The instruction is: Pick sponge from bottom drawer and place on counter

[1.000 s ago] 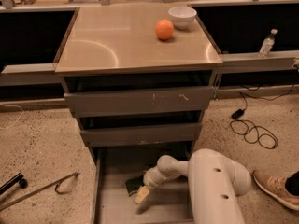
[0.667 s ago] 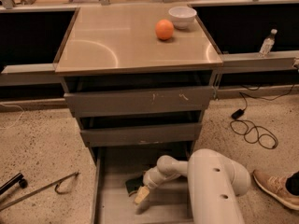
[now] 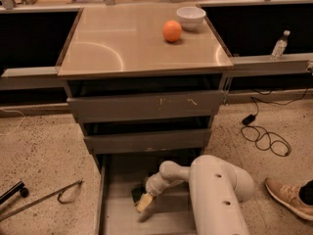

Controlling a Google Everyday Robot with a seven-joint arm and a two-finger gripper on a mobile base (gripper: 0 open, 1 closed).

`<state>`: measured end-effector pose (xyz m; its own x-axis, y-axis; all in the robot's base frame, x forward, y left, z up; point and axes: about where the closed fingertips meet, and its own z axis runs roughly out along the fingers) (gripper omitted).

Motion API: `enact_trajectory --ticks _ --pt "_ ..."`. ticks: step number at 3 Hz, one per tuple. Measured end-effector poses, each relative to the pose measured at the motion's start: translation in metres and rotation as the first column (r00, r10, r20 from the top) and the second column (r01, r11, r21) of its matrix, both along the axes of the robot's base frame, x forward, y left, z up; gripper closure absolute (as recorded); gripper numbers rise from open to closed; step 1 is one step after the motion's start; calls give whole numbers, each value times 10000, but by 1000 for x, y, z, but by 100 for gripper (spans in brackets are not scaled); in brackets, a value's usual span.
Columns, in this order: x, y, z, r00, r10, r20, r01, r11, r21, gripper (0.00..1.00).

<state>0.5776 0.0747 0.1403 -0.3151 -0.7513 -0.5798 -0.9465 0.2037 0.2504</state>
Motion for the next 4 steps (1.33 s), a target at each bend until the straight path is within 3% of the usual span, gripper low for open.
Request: enact_trajectory --ticks 1,4 --pt "2 12 -1 9998 218 8 -218 9998 -36 0" --pt "-6 18 -18 9978 563 336 -525 9930 -1059 0"
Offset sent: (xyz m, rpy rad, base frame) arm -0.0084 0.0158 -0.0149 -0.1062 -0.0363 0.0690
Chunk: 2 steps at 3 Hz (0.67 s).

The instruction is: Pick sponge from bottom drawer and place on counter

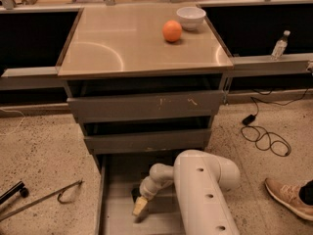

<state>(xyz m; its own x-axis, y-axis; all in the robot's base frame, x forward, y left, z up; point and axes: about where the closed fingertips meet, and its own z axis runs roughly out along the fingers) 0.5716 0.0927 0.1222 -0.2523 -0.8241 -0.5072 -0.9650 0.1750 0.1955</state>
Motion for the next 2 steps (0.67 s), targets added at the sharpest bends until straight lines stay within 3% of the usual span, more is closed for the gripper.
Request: enact_trajectory --ticks 2 --pt "0 0 0 10000 -2 -2 2 10000 -11 41"
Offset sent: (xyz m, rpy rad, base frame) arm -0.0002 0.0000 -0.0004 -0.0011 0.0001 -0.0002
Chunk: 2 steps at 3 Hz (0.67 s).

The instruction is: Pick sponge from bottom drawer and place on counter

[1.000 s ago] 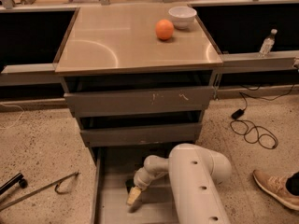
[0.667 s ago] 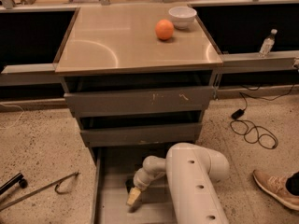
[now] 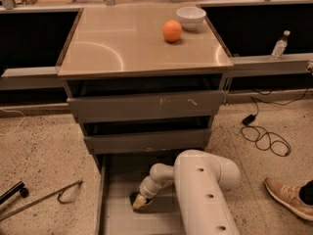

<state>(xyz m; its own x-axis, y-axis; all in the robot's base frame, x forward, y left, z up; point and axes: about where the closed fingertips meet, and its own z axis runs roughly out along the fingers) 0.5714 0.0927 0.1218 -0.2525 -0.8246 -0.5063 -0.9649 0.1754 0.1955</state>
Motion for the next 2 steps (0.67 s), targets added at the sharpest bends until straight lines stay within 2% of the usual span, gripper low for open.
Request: enact_trajectory --ticks 2 --pt "0 0 0 10000 2 -3 -2 10000 4 88"
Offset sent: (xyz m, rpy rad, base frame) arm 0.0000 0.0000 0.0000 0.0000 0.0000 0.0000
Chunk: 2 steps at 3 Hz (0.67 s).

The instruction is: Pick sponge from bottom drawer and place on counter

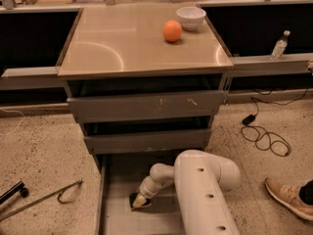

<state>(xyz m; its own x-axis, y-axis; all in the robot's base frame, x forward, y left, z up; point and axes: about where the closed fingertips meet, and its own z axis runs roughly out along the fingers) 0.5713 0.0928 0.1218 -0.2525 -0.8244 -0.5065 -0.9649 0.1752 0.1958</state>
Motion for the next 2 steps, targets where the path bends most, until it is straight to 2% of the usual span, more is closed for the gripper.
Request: enact_trajectory --ticks 1,2 --pt "-3 2 5 9999 73 -110 -71 9998 189 100" --pt "-8 0 38 9988 222 -444 -201 9986 480 100"
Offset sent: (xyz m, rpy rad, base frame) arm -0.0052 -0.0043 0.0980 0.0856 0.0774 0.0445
